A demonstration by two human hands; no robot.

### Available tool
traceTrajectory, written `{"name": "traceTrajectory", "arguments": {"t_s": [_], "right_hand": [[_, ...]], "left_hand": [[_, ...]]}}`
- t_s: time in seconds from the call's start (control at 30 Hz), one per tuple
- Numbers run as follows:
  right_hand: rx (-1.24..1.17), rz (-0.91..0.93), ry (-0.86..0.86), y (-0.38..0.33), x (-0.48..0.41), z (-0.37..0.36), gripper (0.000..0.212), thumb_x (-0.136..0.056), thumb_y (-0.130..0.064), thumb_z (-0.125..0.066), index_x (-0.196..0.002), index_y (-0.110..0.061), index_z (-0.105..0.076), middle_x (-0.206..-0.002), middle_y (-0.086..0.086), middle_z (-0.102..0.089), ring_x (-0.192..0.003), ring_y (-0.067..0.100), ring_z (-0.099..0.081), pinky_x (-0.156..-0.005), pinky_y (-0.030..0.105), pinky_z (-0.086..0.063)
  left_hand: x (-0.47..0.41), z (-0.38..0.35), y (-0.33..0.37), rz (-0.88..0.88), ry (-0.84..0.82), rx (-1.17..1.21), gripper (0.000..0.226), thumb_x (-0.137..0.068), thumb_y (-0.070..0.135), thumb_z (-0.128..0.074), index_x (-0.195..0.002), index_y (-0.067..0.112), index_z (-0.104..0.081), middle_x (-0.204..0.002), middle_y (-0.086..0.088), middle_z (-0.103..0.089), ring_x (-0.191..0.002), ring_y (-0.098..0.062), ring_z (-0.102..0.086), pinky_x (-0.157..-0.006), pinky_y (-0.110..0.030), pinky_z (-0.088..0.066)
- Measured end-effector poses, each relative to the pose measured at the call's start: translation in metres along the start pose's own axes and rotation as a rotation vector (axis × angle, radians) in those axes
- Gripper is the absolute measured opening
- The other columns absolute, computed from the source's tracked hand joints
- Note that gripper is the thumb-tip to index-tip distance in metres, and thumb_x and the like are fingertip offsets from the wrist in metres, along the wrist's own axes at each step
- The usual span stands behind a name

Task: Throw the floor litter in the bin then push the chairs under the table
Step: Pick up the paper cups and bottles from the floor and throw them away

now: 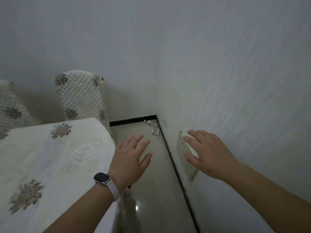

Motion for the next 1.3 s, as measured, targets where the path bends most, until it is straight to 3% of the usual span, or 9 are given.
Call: {"name": "traceTrajectory", "arguments": {"t_s": [0.27, 0.53, 0.73, 1.0, 1.3], "right_hand": [[-0.060, 0.109, -0.008, -0.001, -0.106, -0.062, 0.052, -0.088, -0.049, -0.042, -0.120, -0.015, -0.064, -0.127, 0.008, -0.062, -0.113, 0.029, -0.060, -0.091, 0.043, -0.049], [-0.153, 0.256, -0.002, 0.016, -0.271, -0.120, 0.053, -0.088, -0.052, -0.042, -0.121, -0.016, -0.062, -0.131, 0.008, -0.059, -0.116, 0.029, -0.056, -0.093, 0.042, -0.046], [-0.207, 0.285, 0.054, 0.053, -0.380, -0.128, 0.053, -0.088, -0.051, -0.041, -0.121, -0.017, -0.064, -0.126, 0.007, -0.062, -0.109, 0.029, -0.060, -0.090, 0.040, -0.048], [-0.238, 0.254, 0.050, 0.095, -0.455, -0.155, 0.054, -0.089, -0.052, -0.041, -0.122, -0.016, -0.064, -0.126, 0.007, -0.062, -0.109, 0.028, -0.060, -0.090, 0.041, -0.048], [-0.201, 0.192, -0.005, 0.154, -0.544, -0.222, 0.048, -0.088, -0.048, -0.048, -0.120, -0.016, -0.064, -0.123, 0.007, -0.062, -0.108, 0.028, -0.059, -0.089, 0.041, -0.048]], "left_hand": [[-0.049, -0.036, -0.066, 0.056, -0.028, -0.059, 0.045, -0.090, 0.046, -0.047, -0.123, 0.022, -0.063, -0.129, -0.005, -0.061, -0.116, -0.027, -0.055, -0.095, -0.041, -0.045], [-0.155, -0.063, -0.141, 0.150, -0.060, -0.173, 0.043, -0.093, 0.048, -0.045, -0.121, 0.021, -0.065, -0.128, -0.005, -0.062, -0.117, -0.027, -0.056, -0.096, -0.043, -0.047], [-0.252, -0.071, -0.178, 0.185, -0.031, -0.246, 0.045, -0.092, 0.047, -0.043, -0.121, 0.020, -0.066, -0.129, -0.007, -0.062, -0.117, -0.030, -0.056, -0.096, -0.044, -0.045], [-0.341, -0.101, -0.215, 0.191, -0.071, -0.277, 0.047, -0.091, 0.049, -0.043, -0.119, 0.021, -0.068, -0.128, -0.006, -0.063, -0.116, -0.029, -0.059, -0.096, -0.042, -0.046], [-0.455, -0.189, -0.285, 0.073, -0.118, -0.176, 0.045, -0.092, 0.048, -0.046, -0.120, 0.020, -0.068, -0.125, -0.004, -0.063, -0.114, -0.028, -0.058, -0.095, -0.042, -0.046]]}}
Point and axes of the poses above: each hand's wrist, its own x-axis away from the middle knuckle, its own z-axis out of the back of the hand, y = z × x, the point moved 7 cm from there along -x, towards the middle knuckle
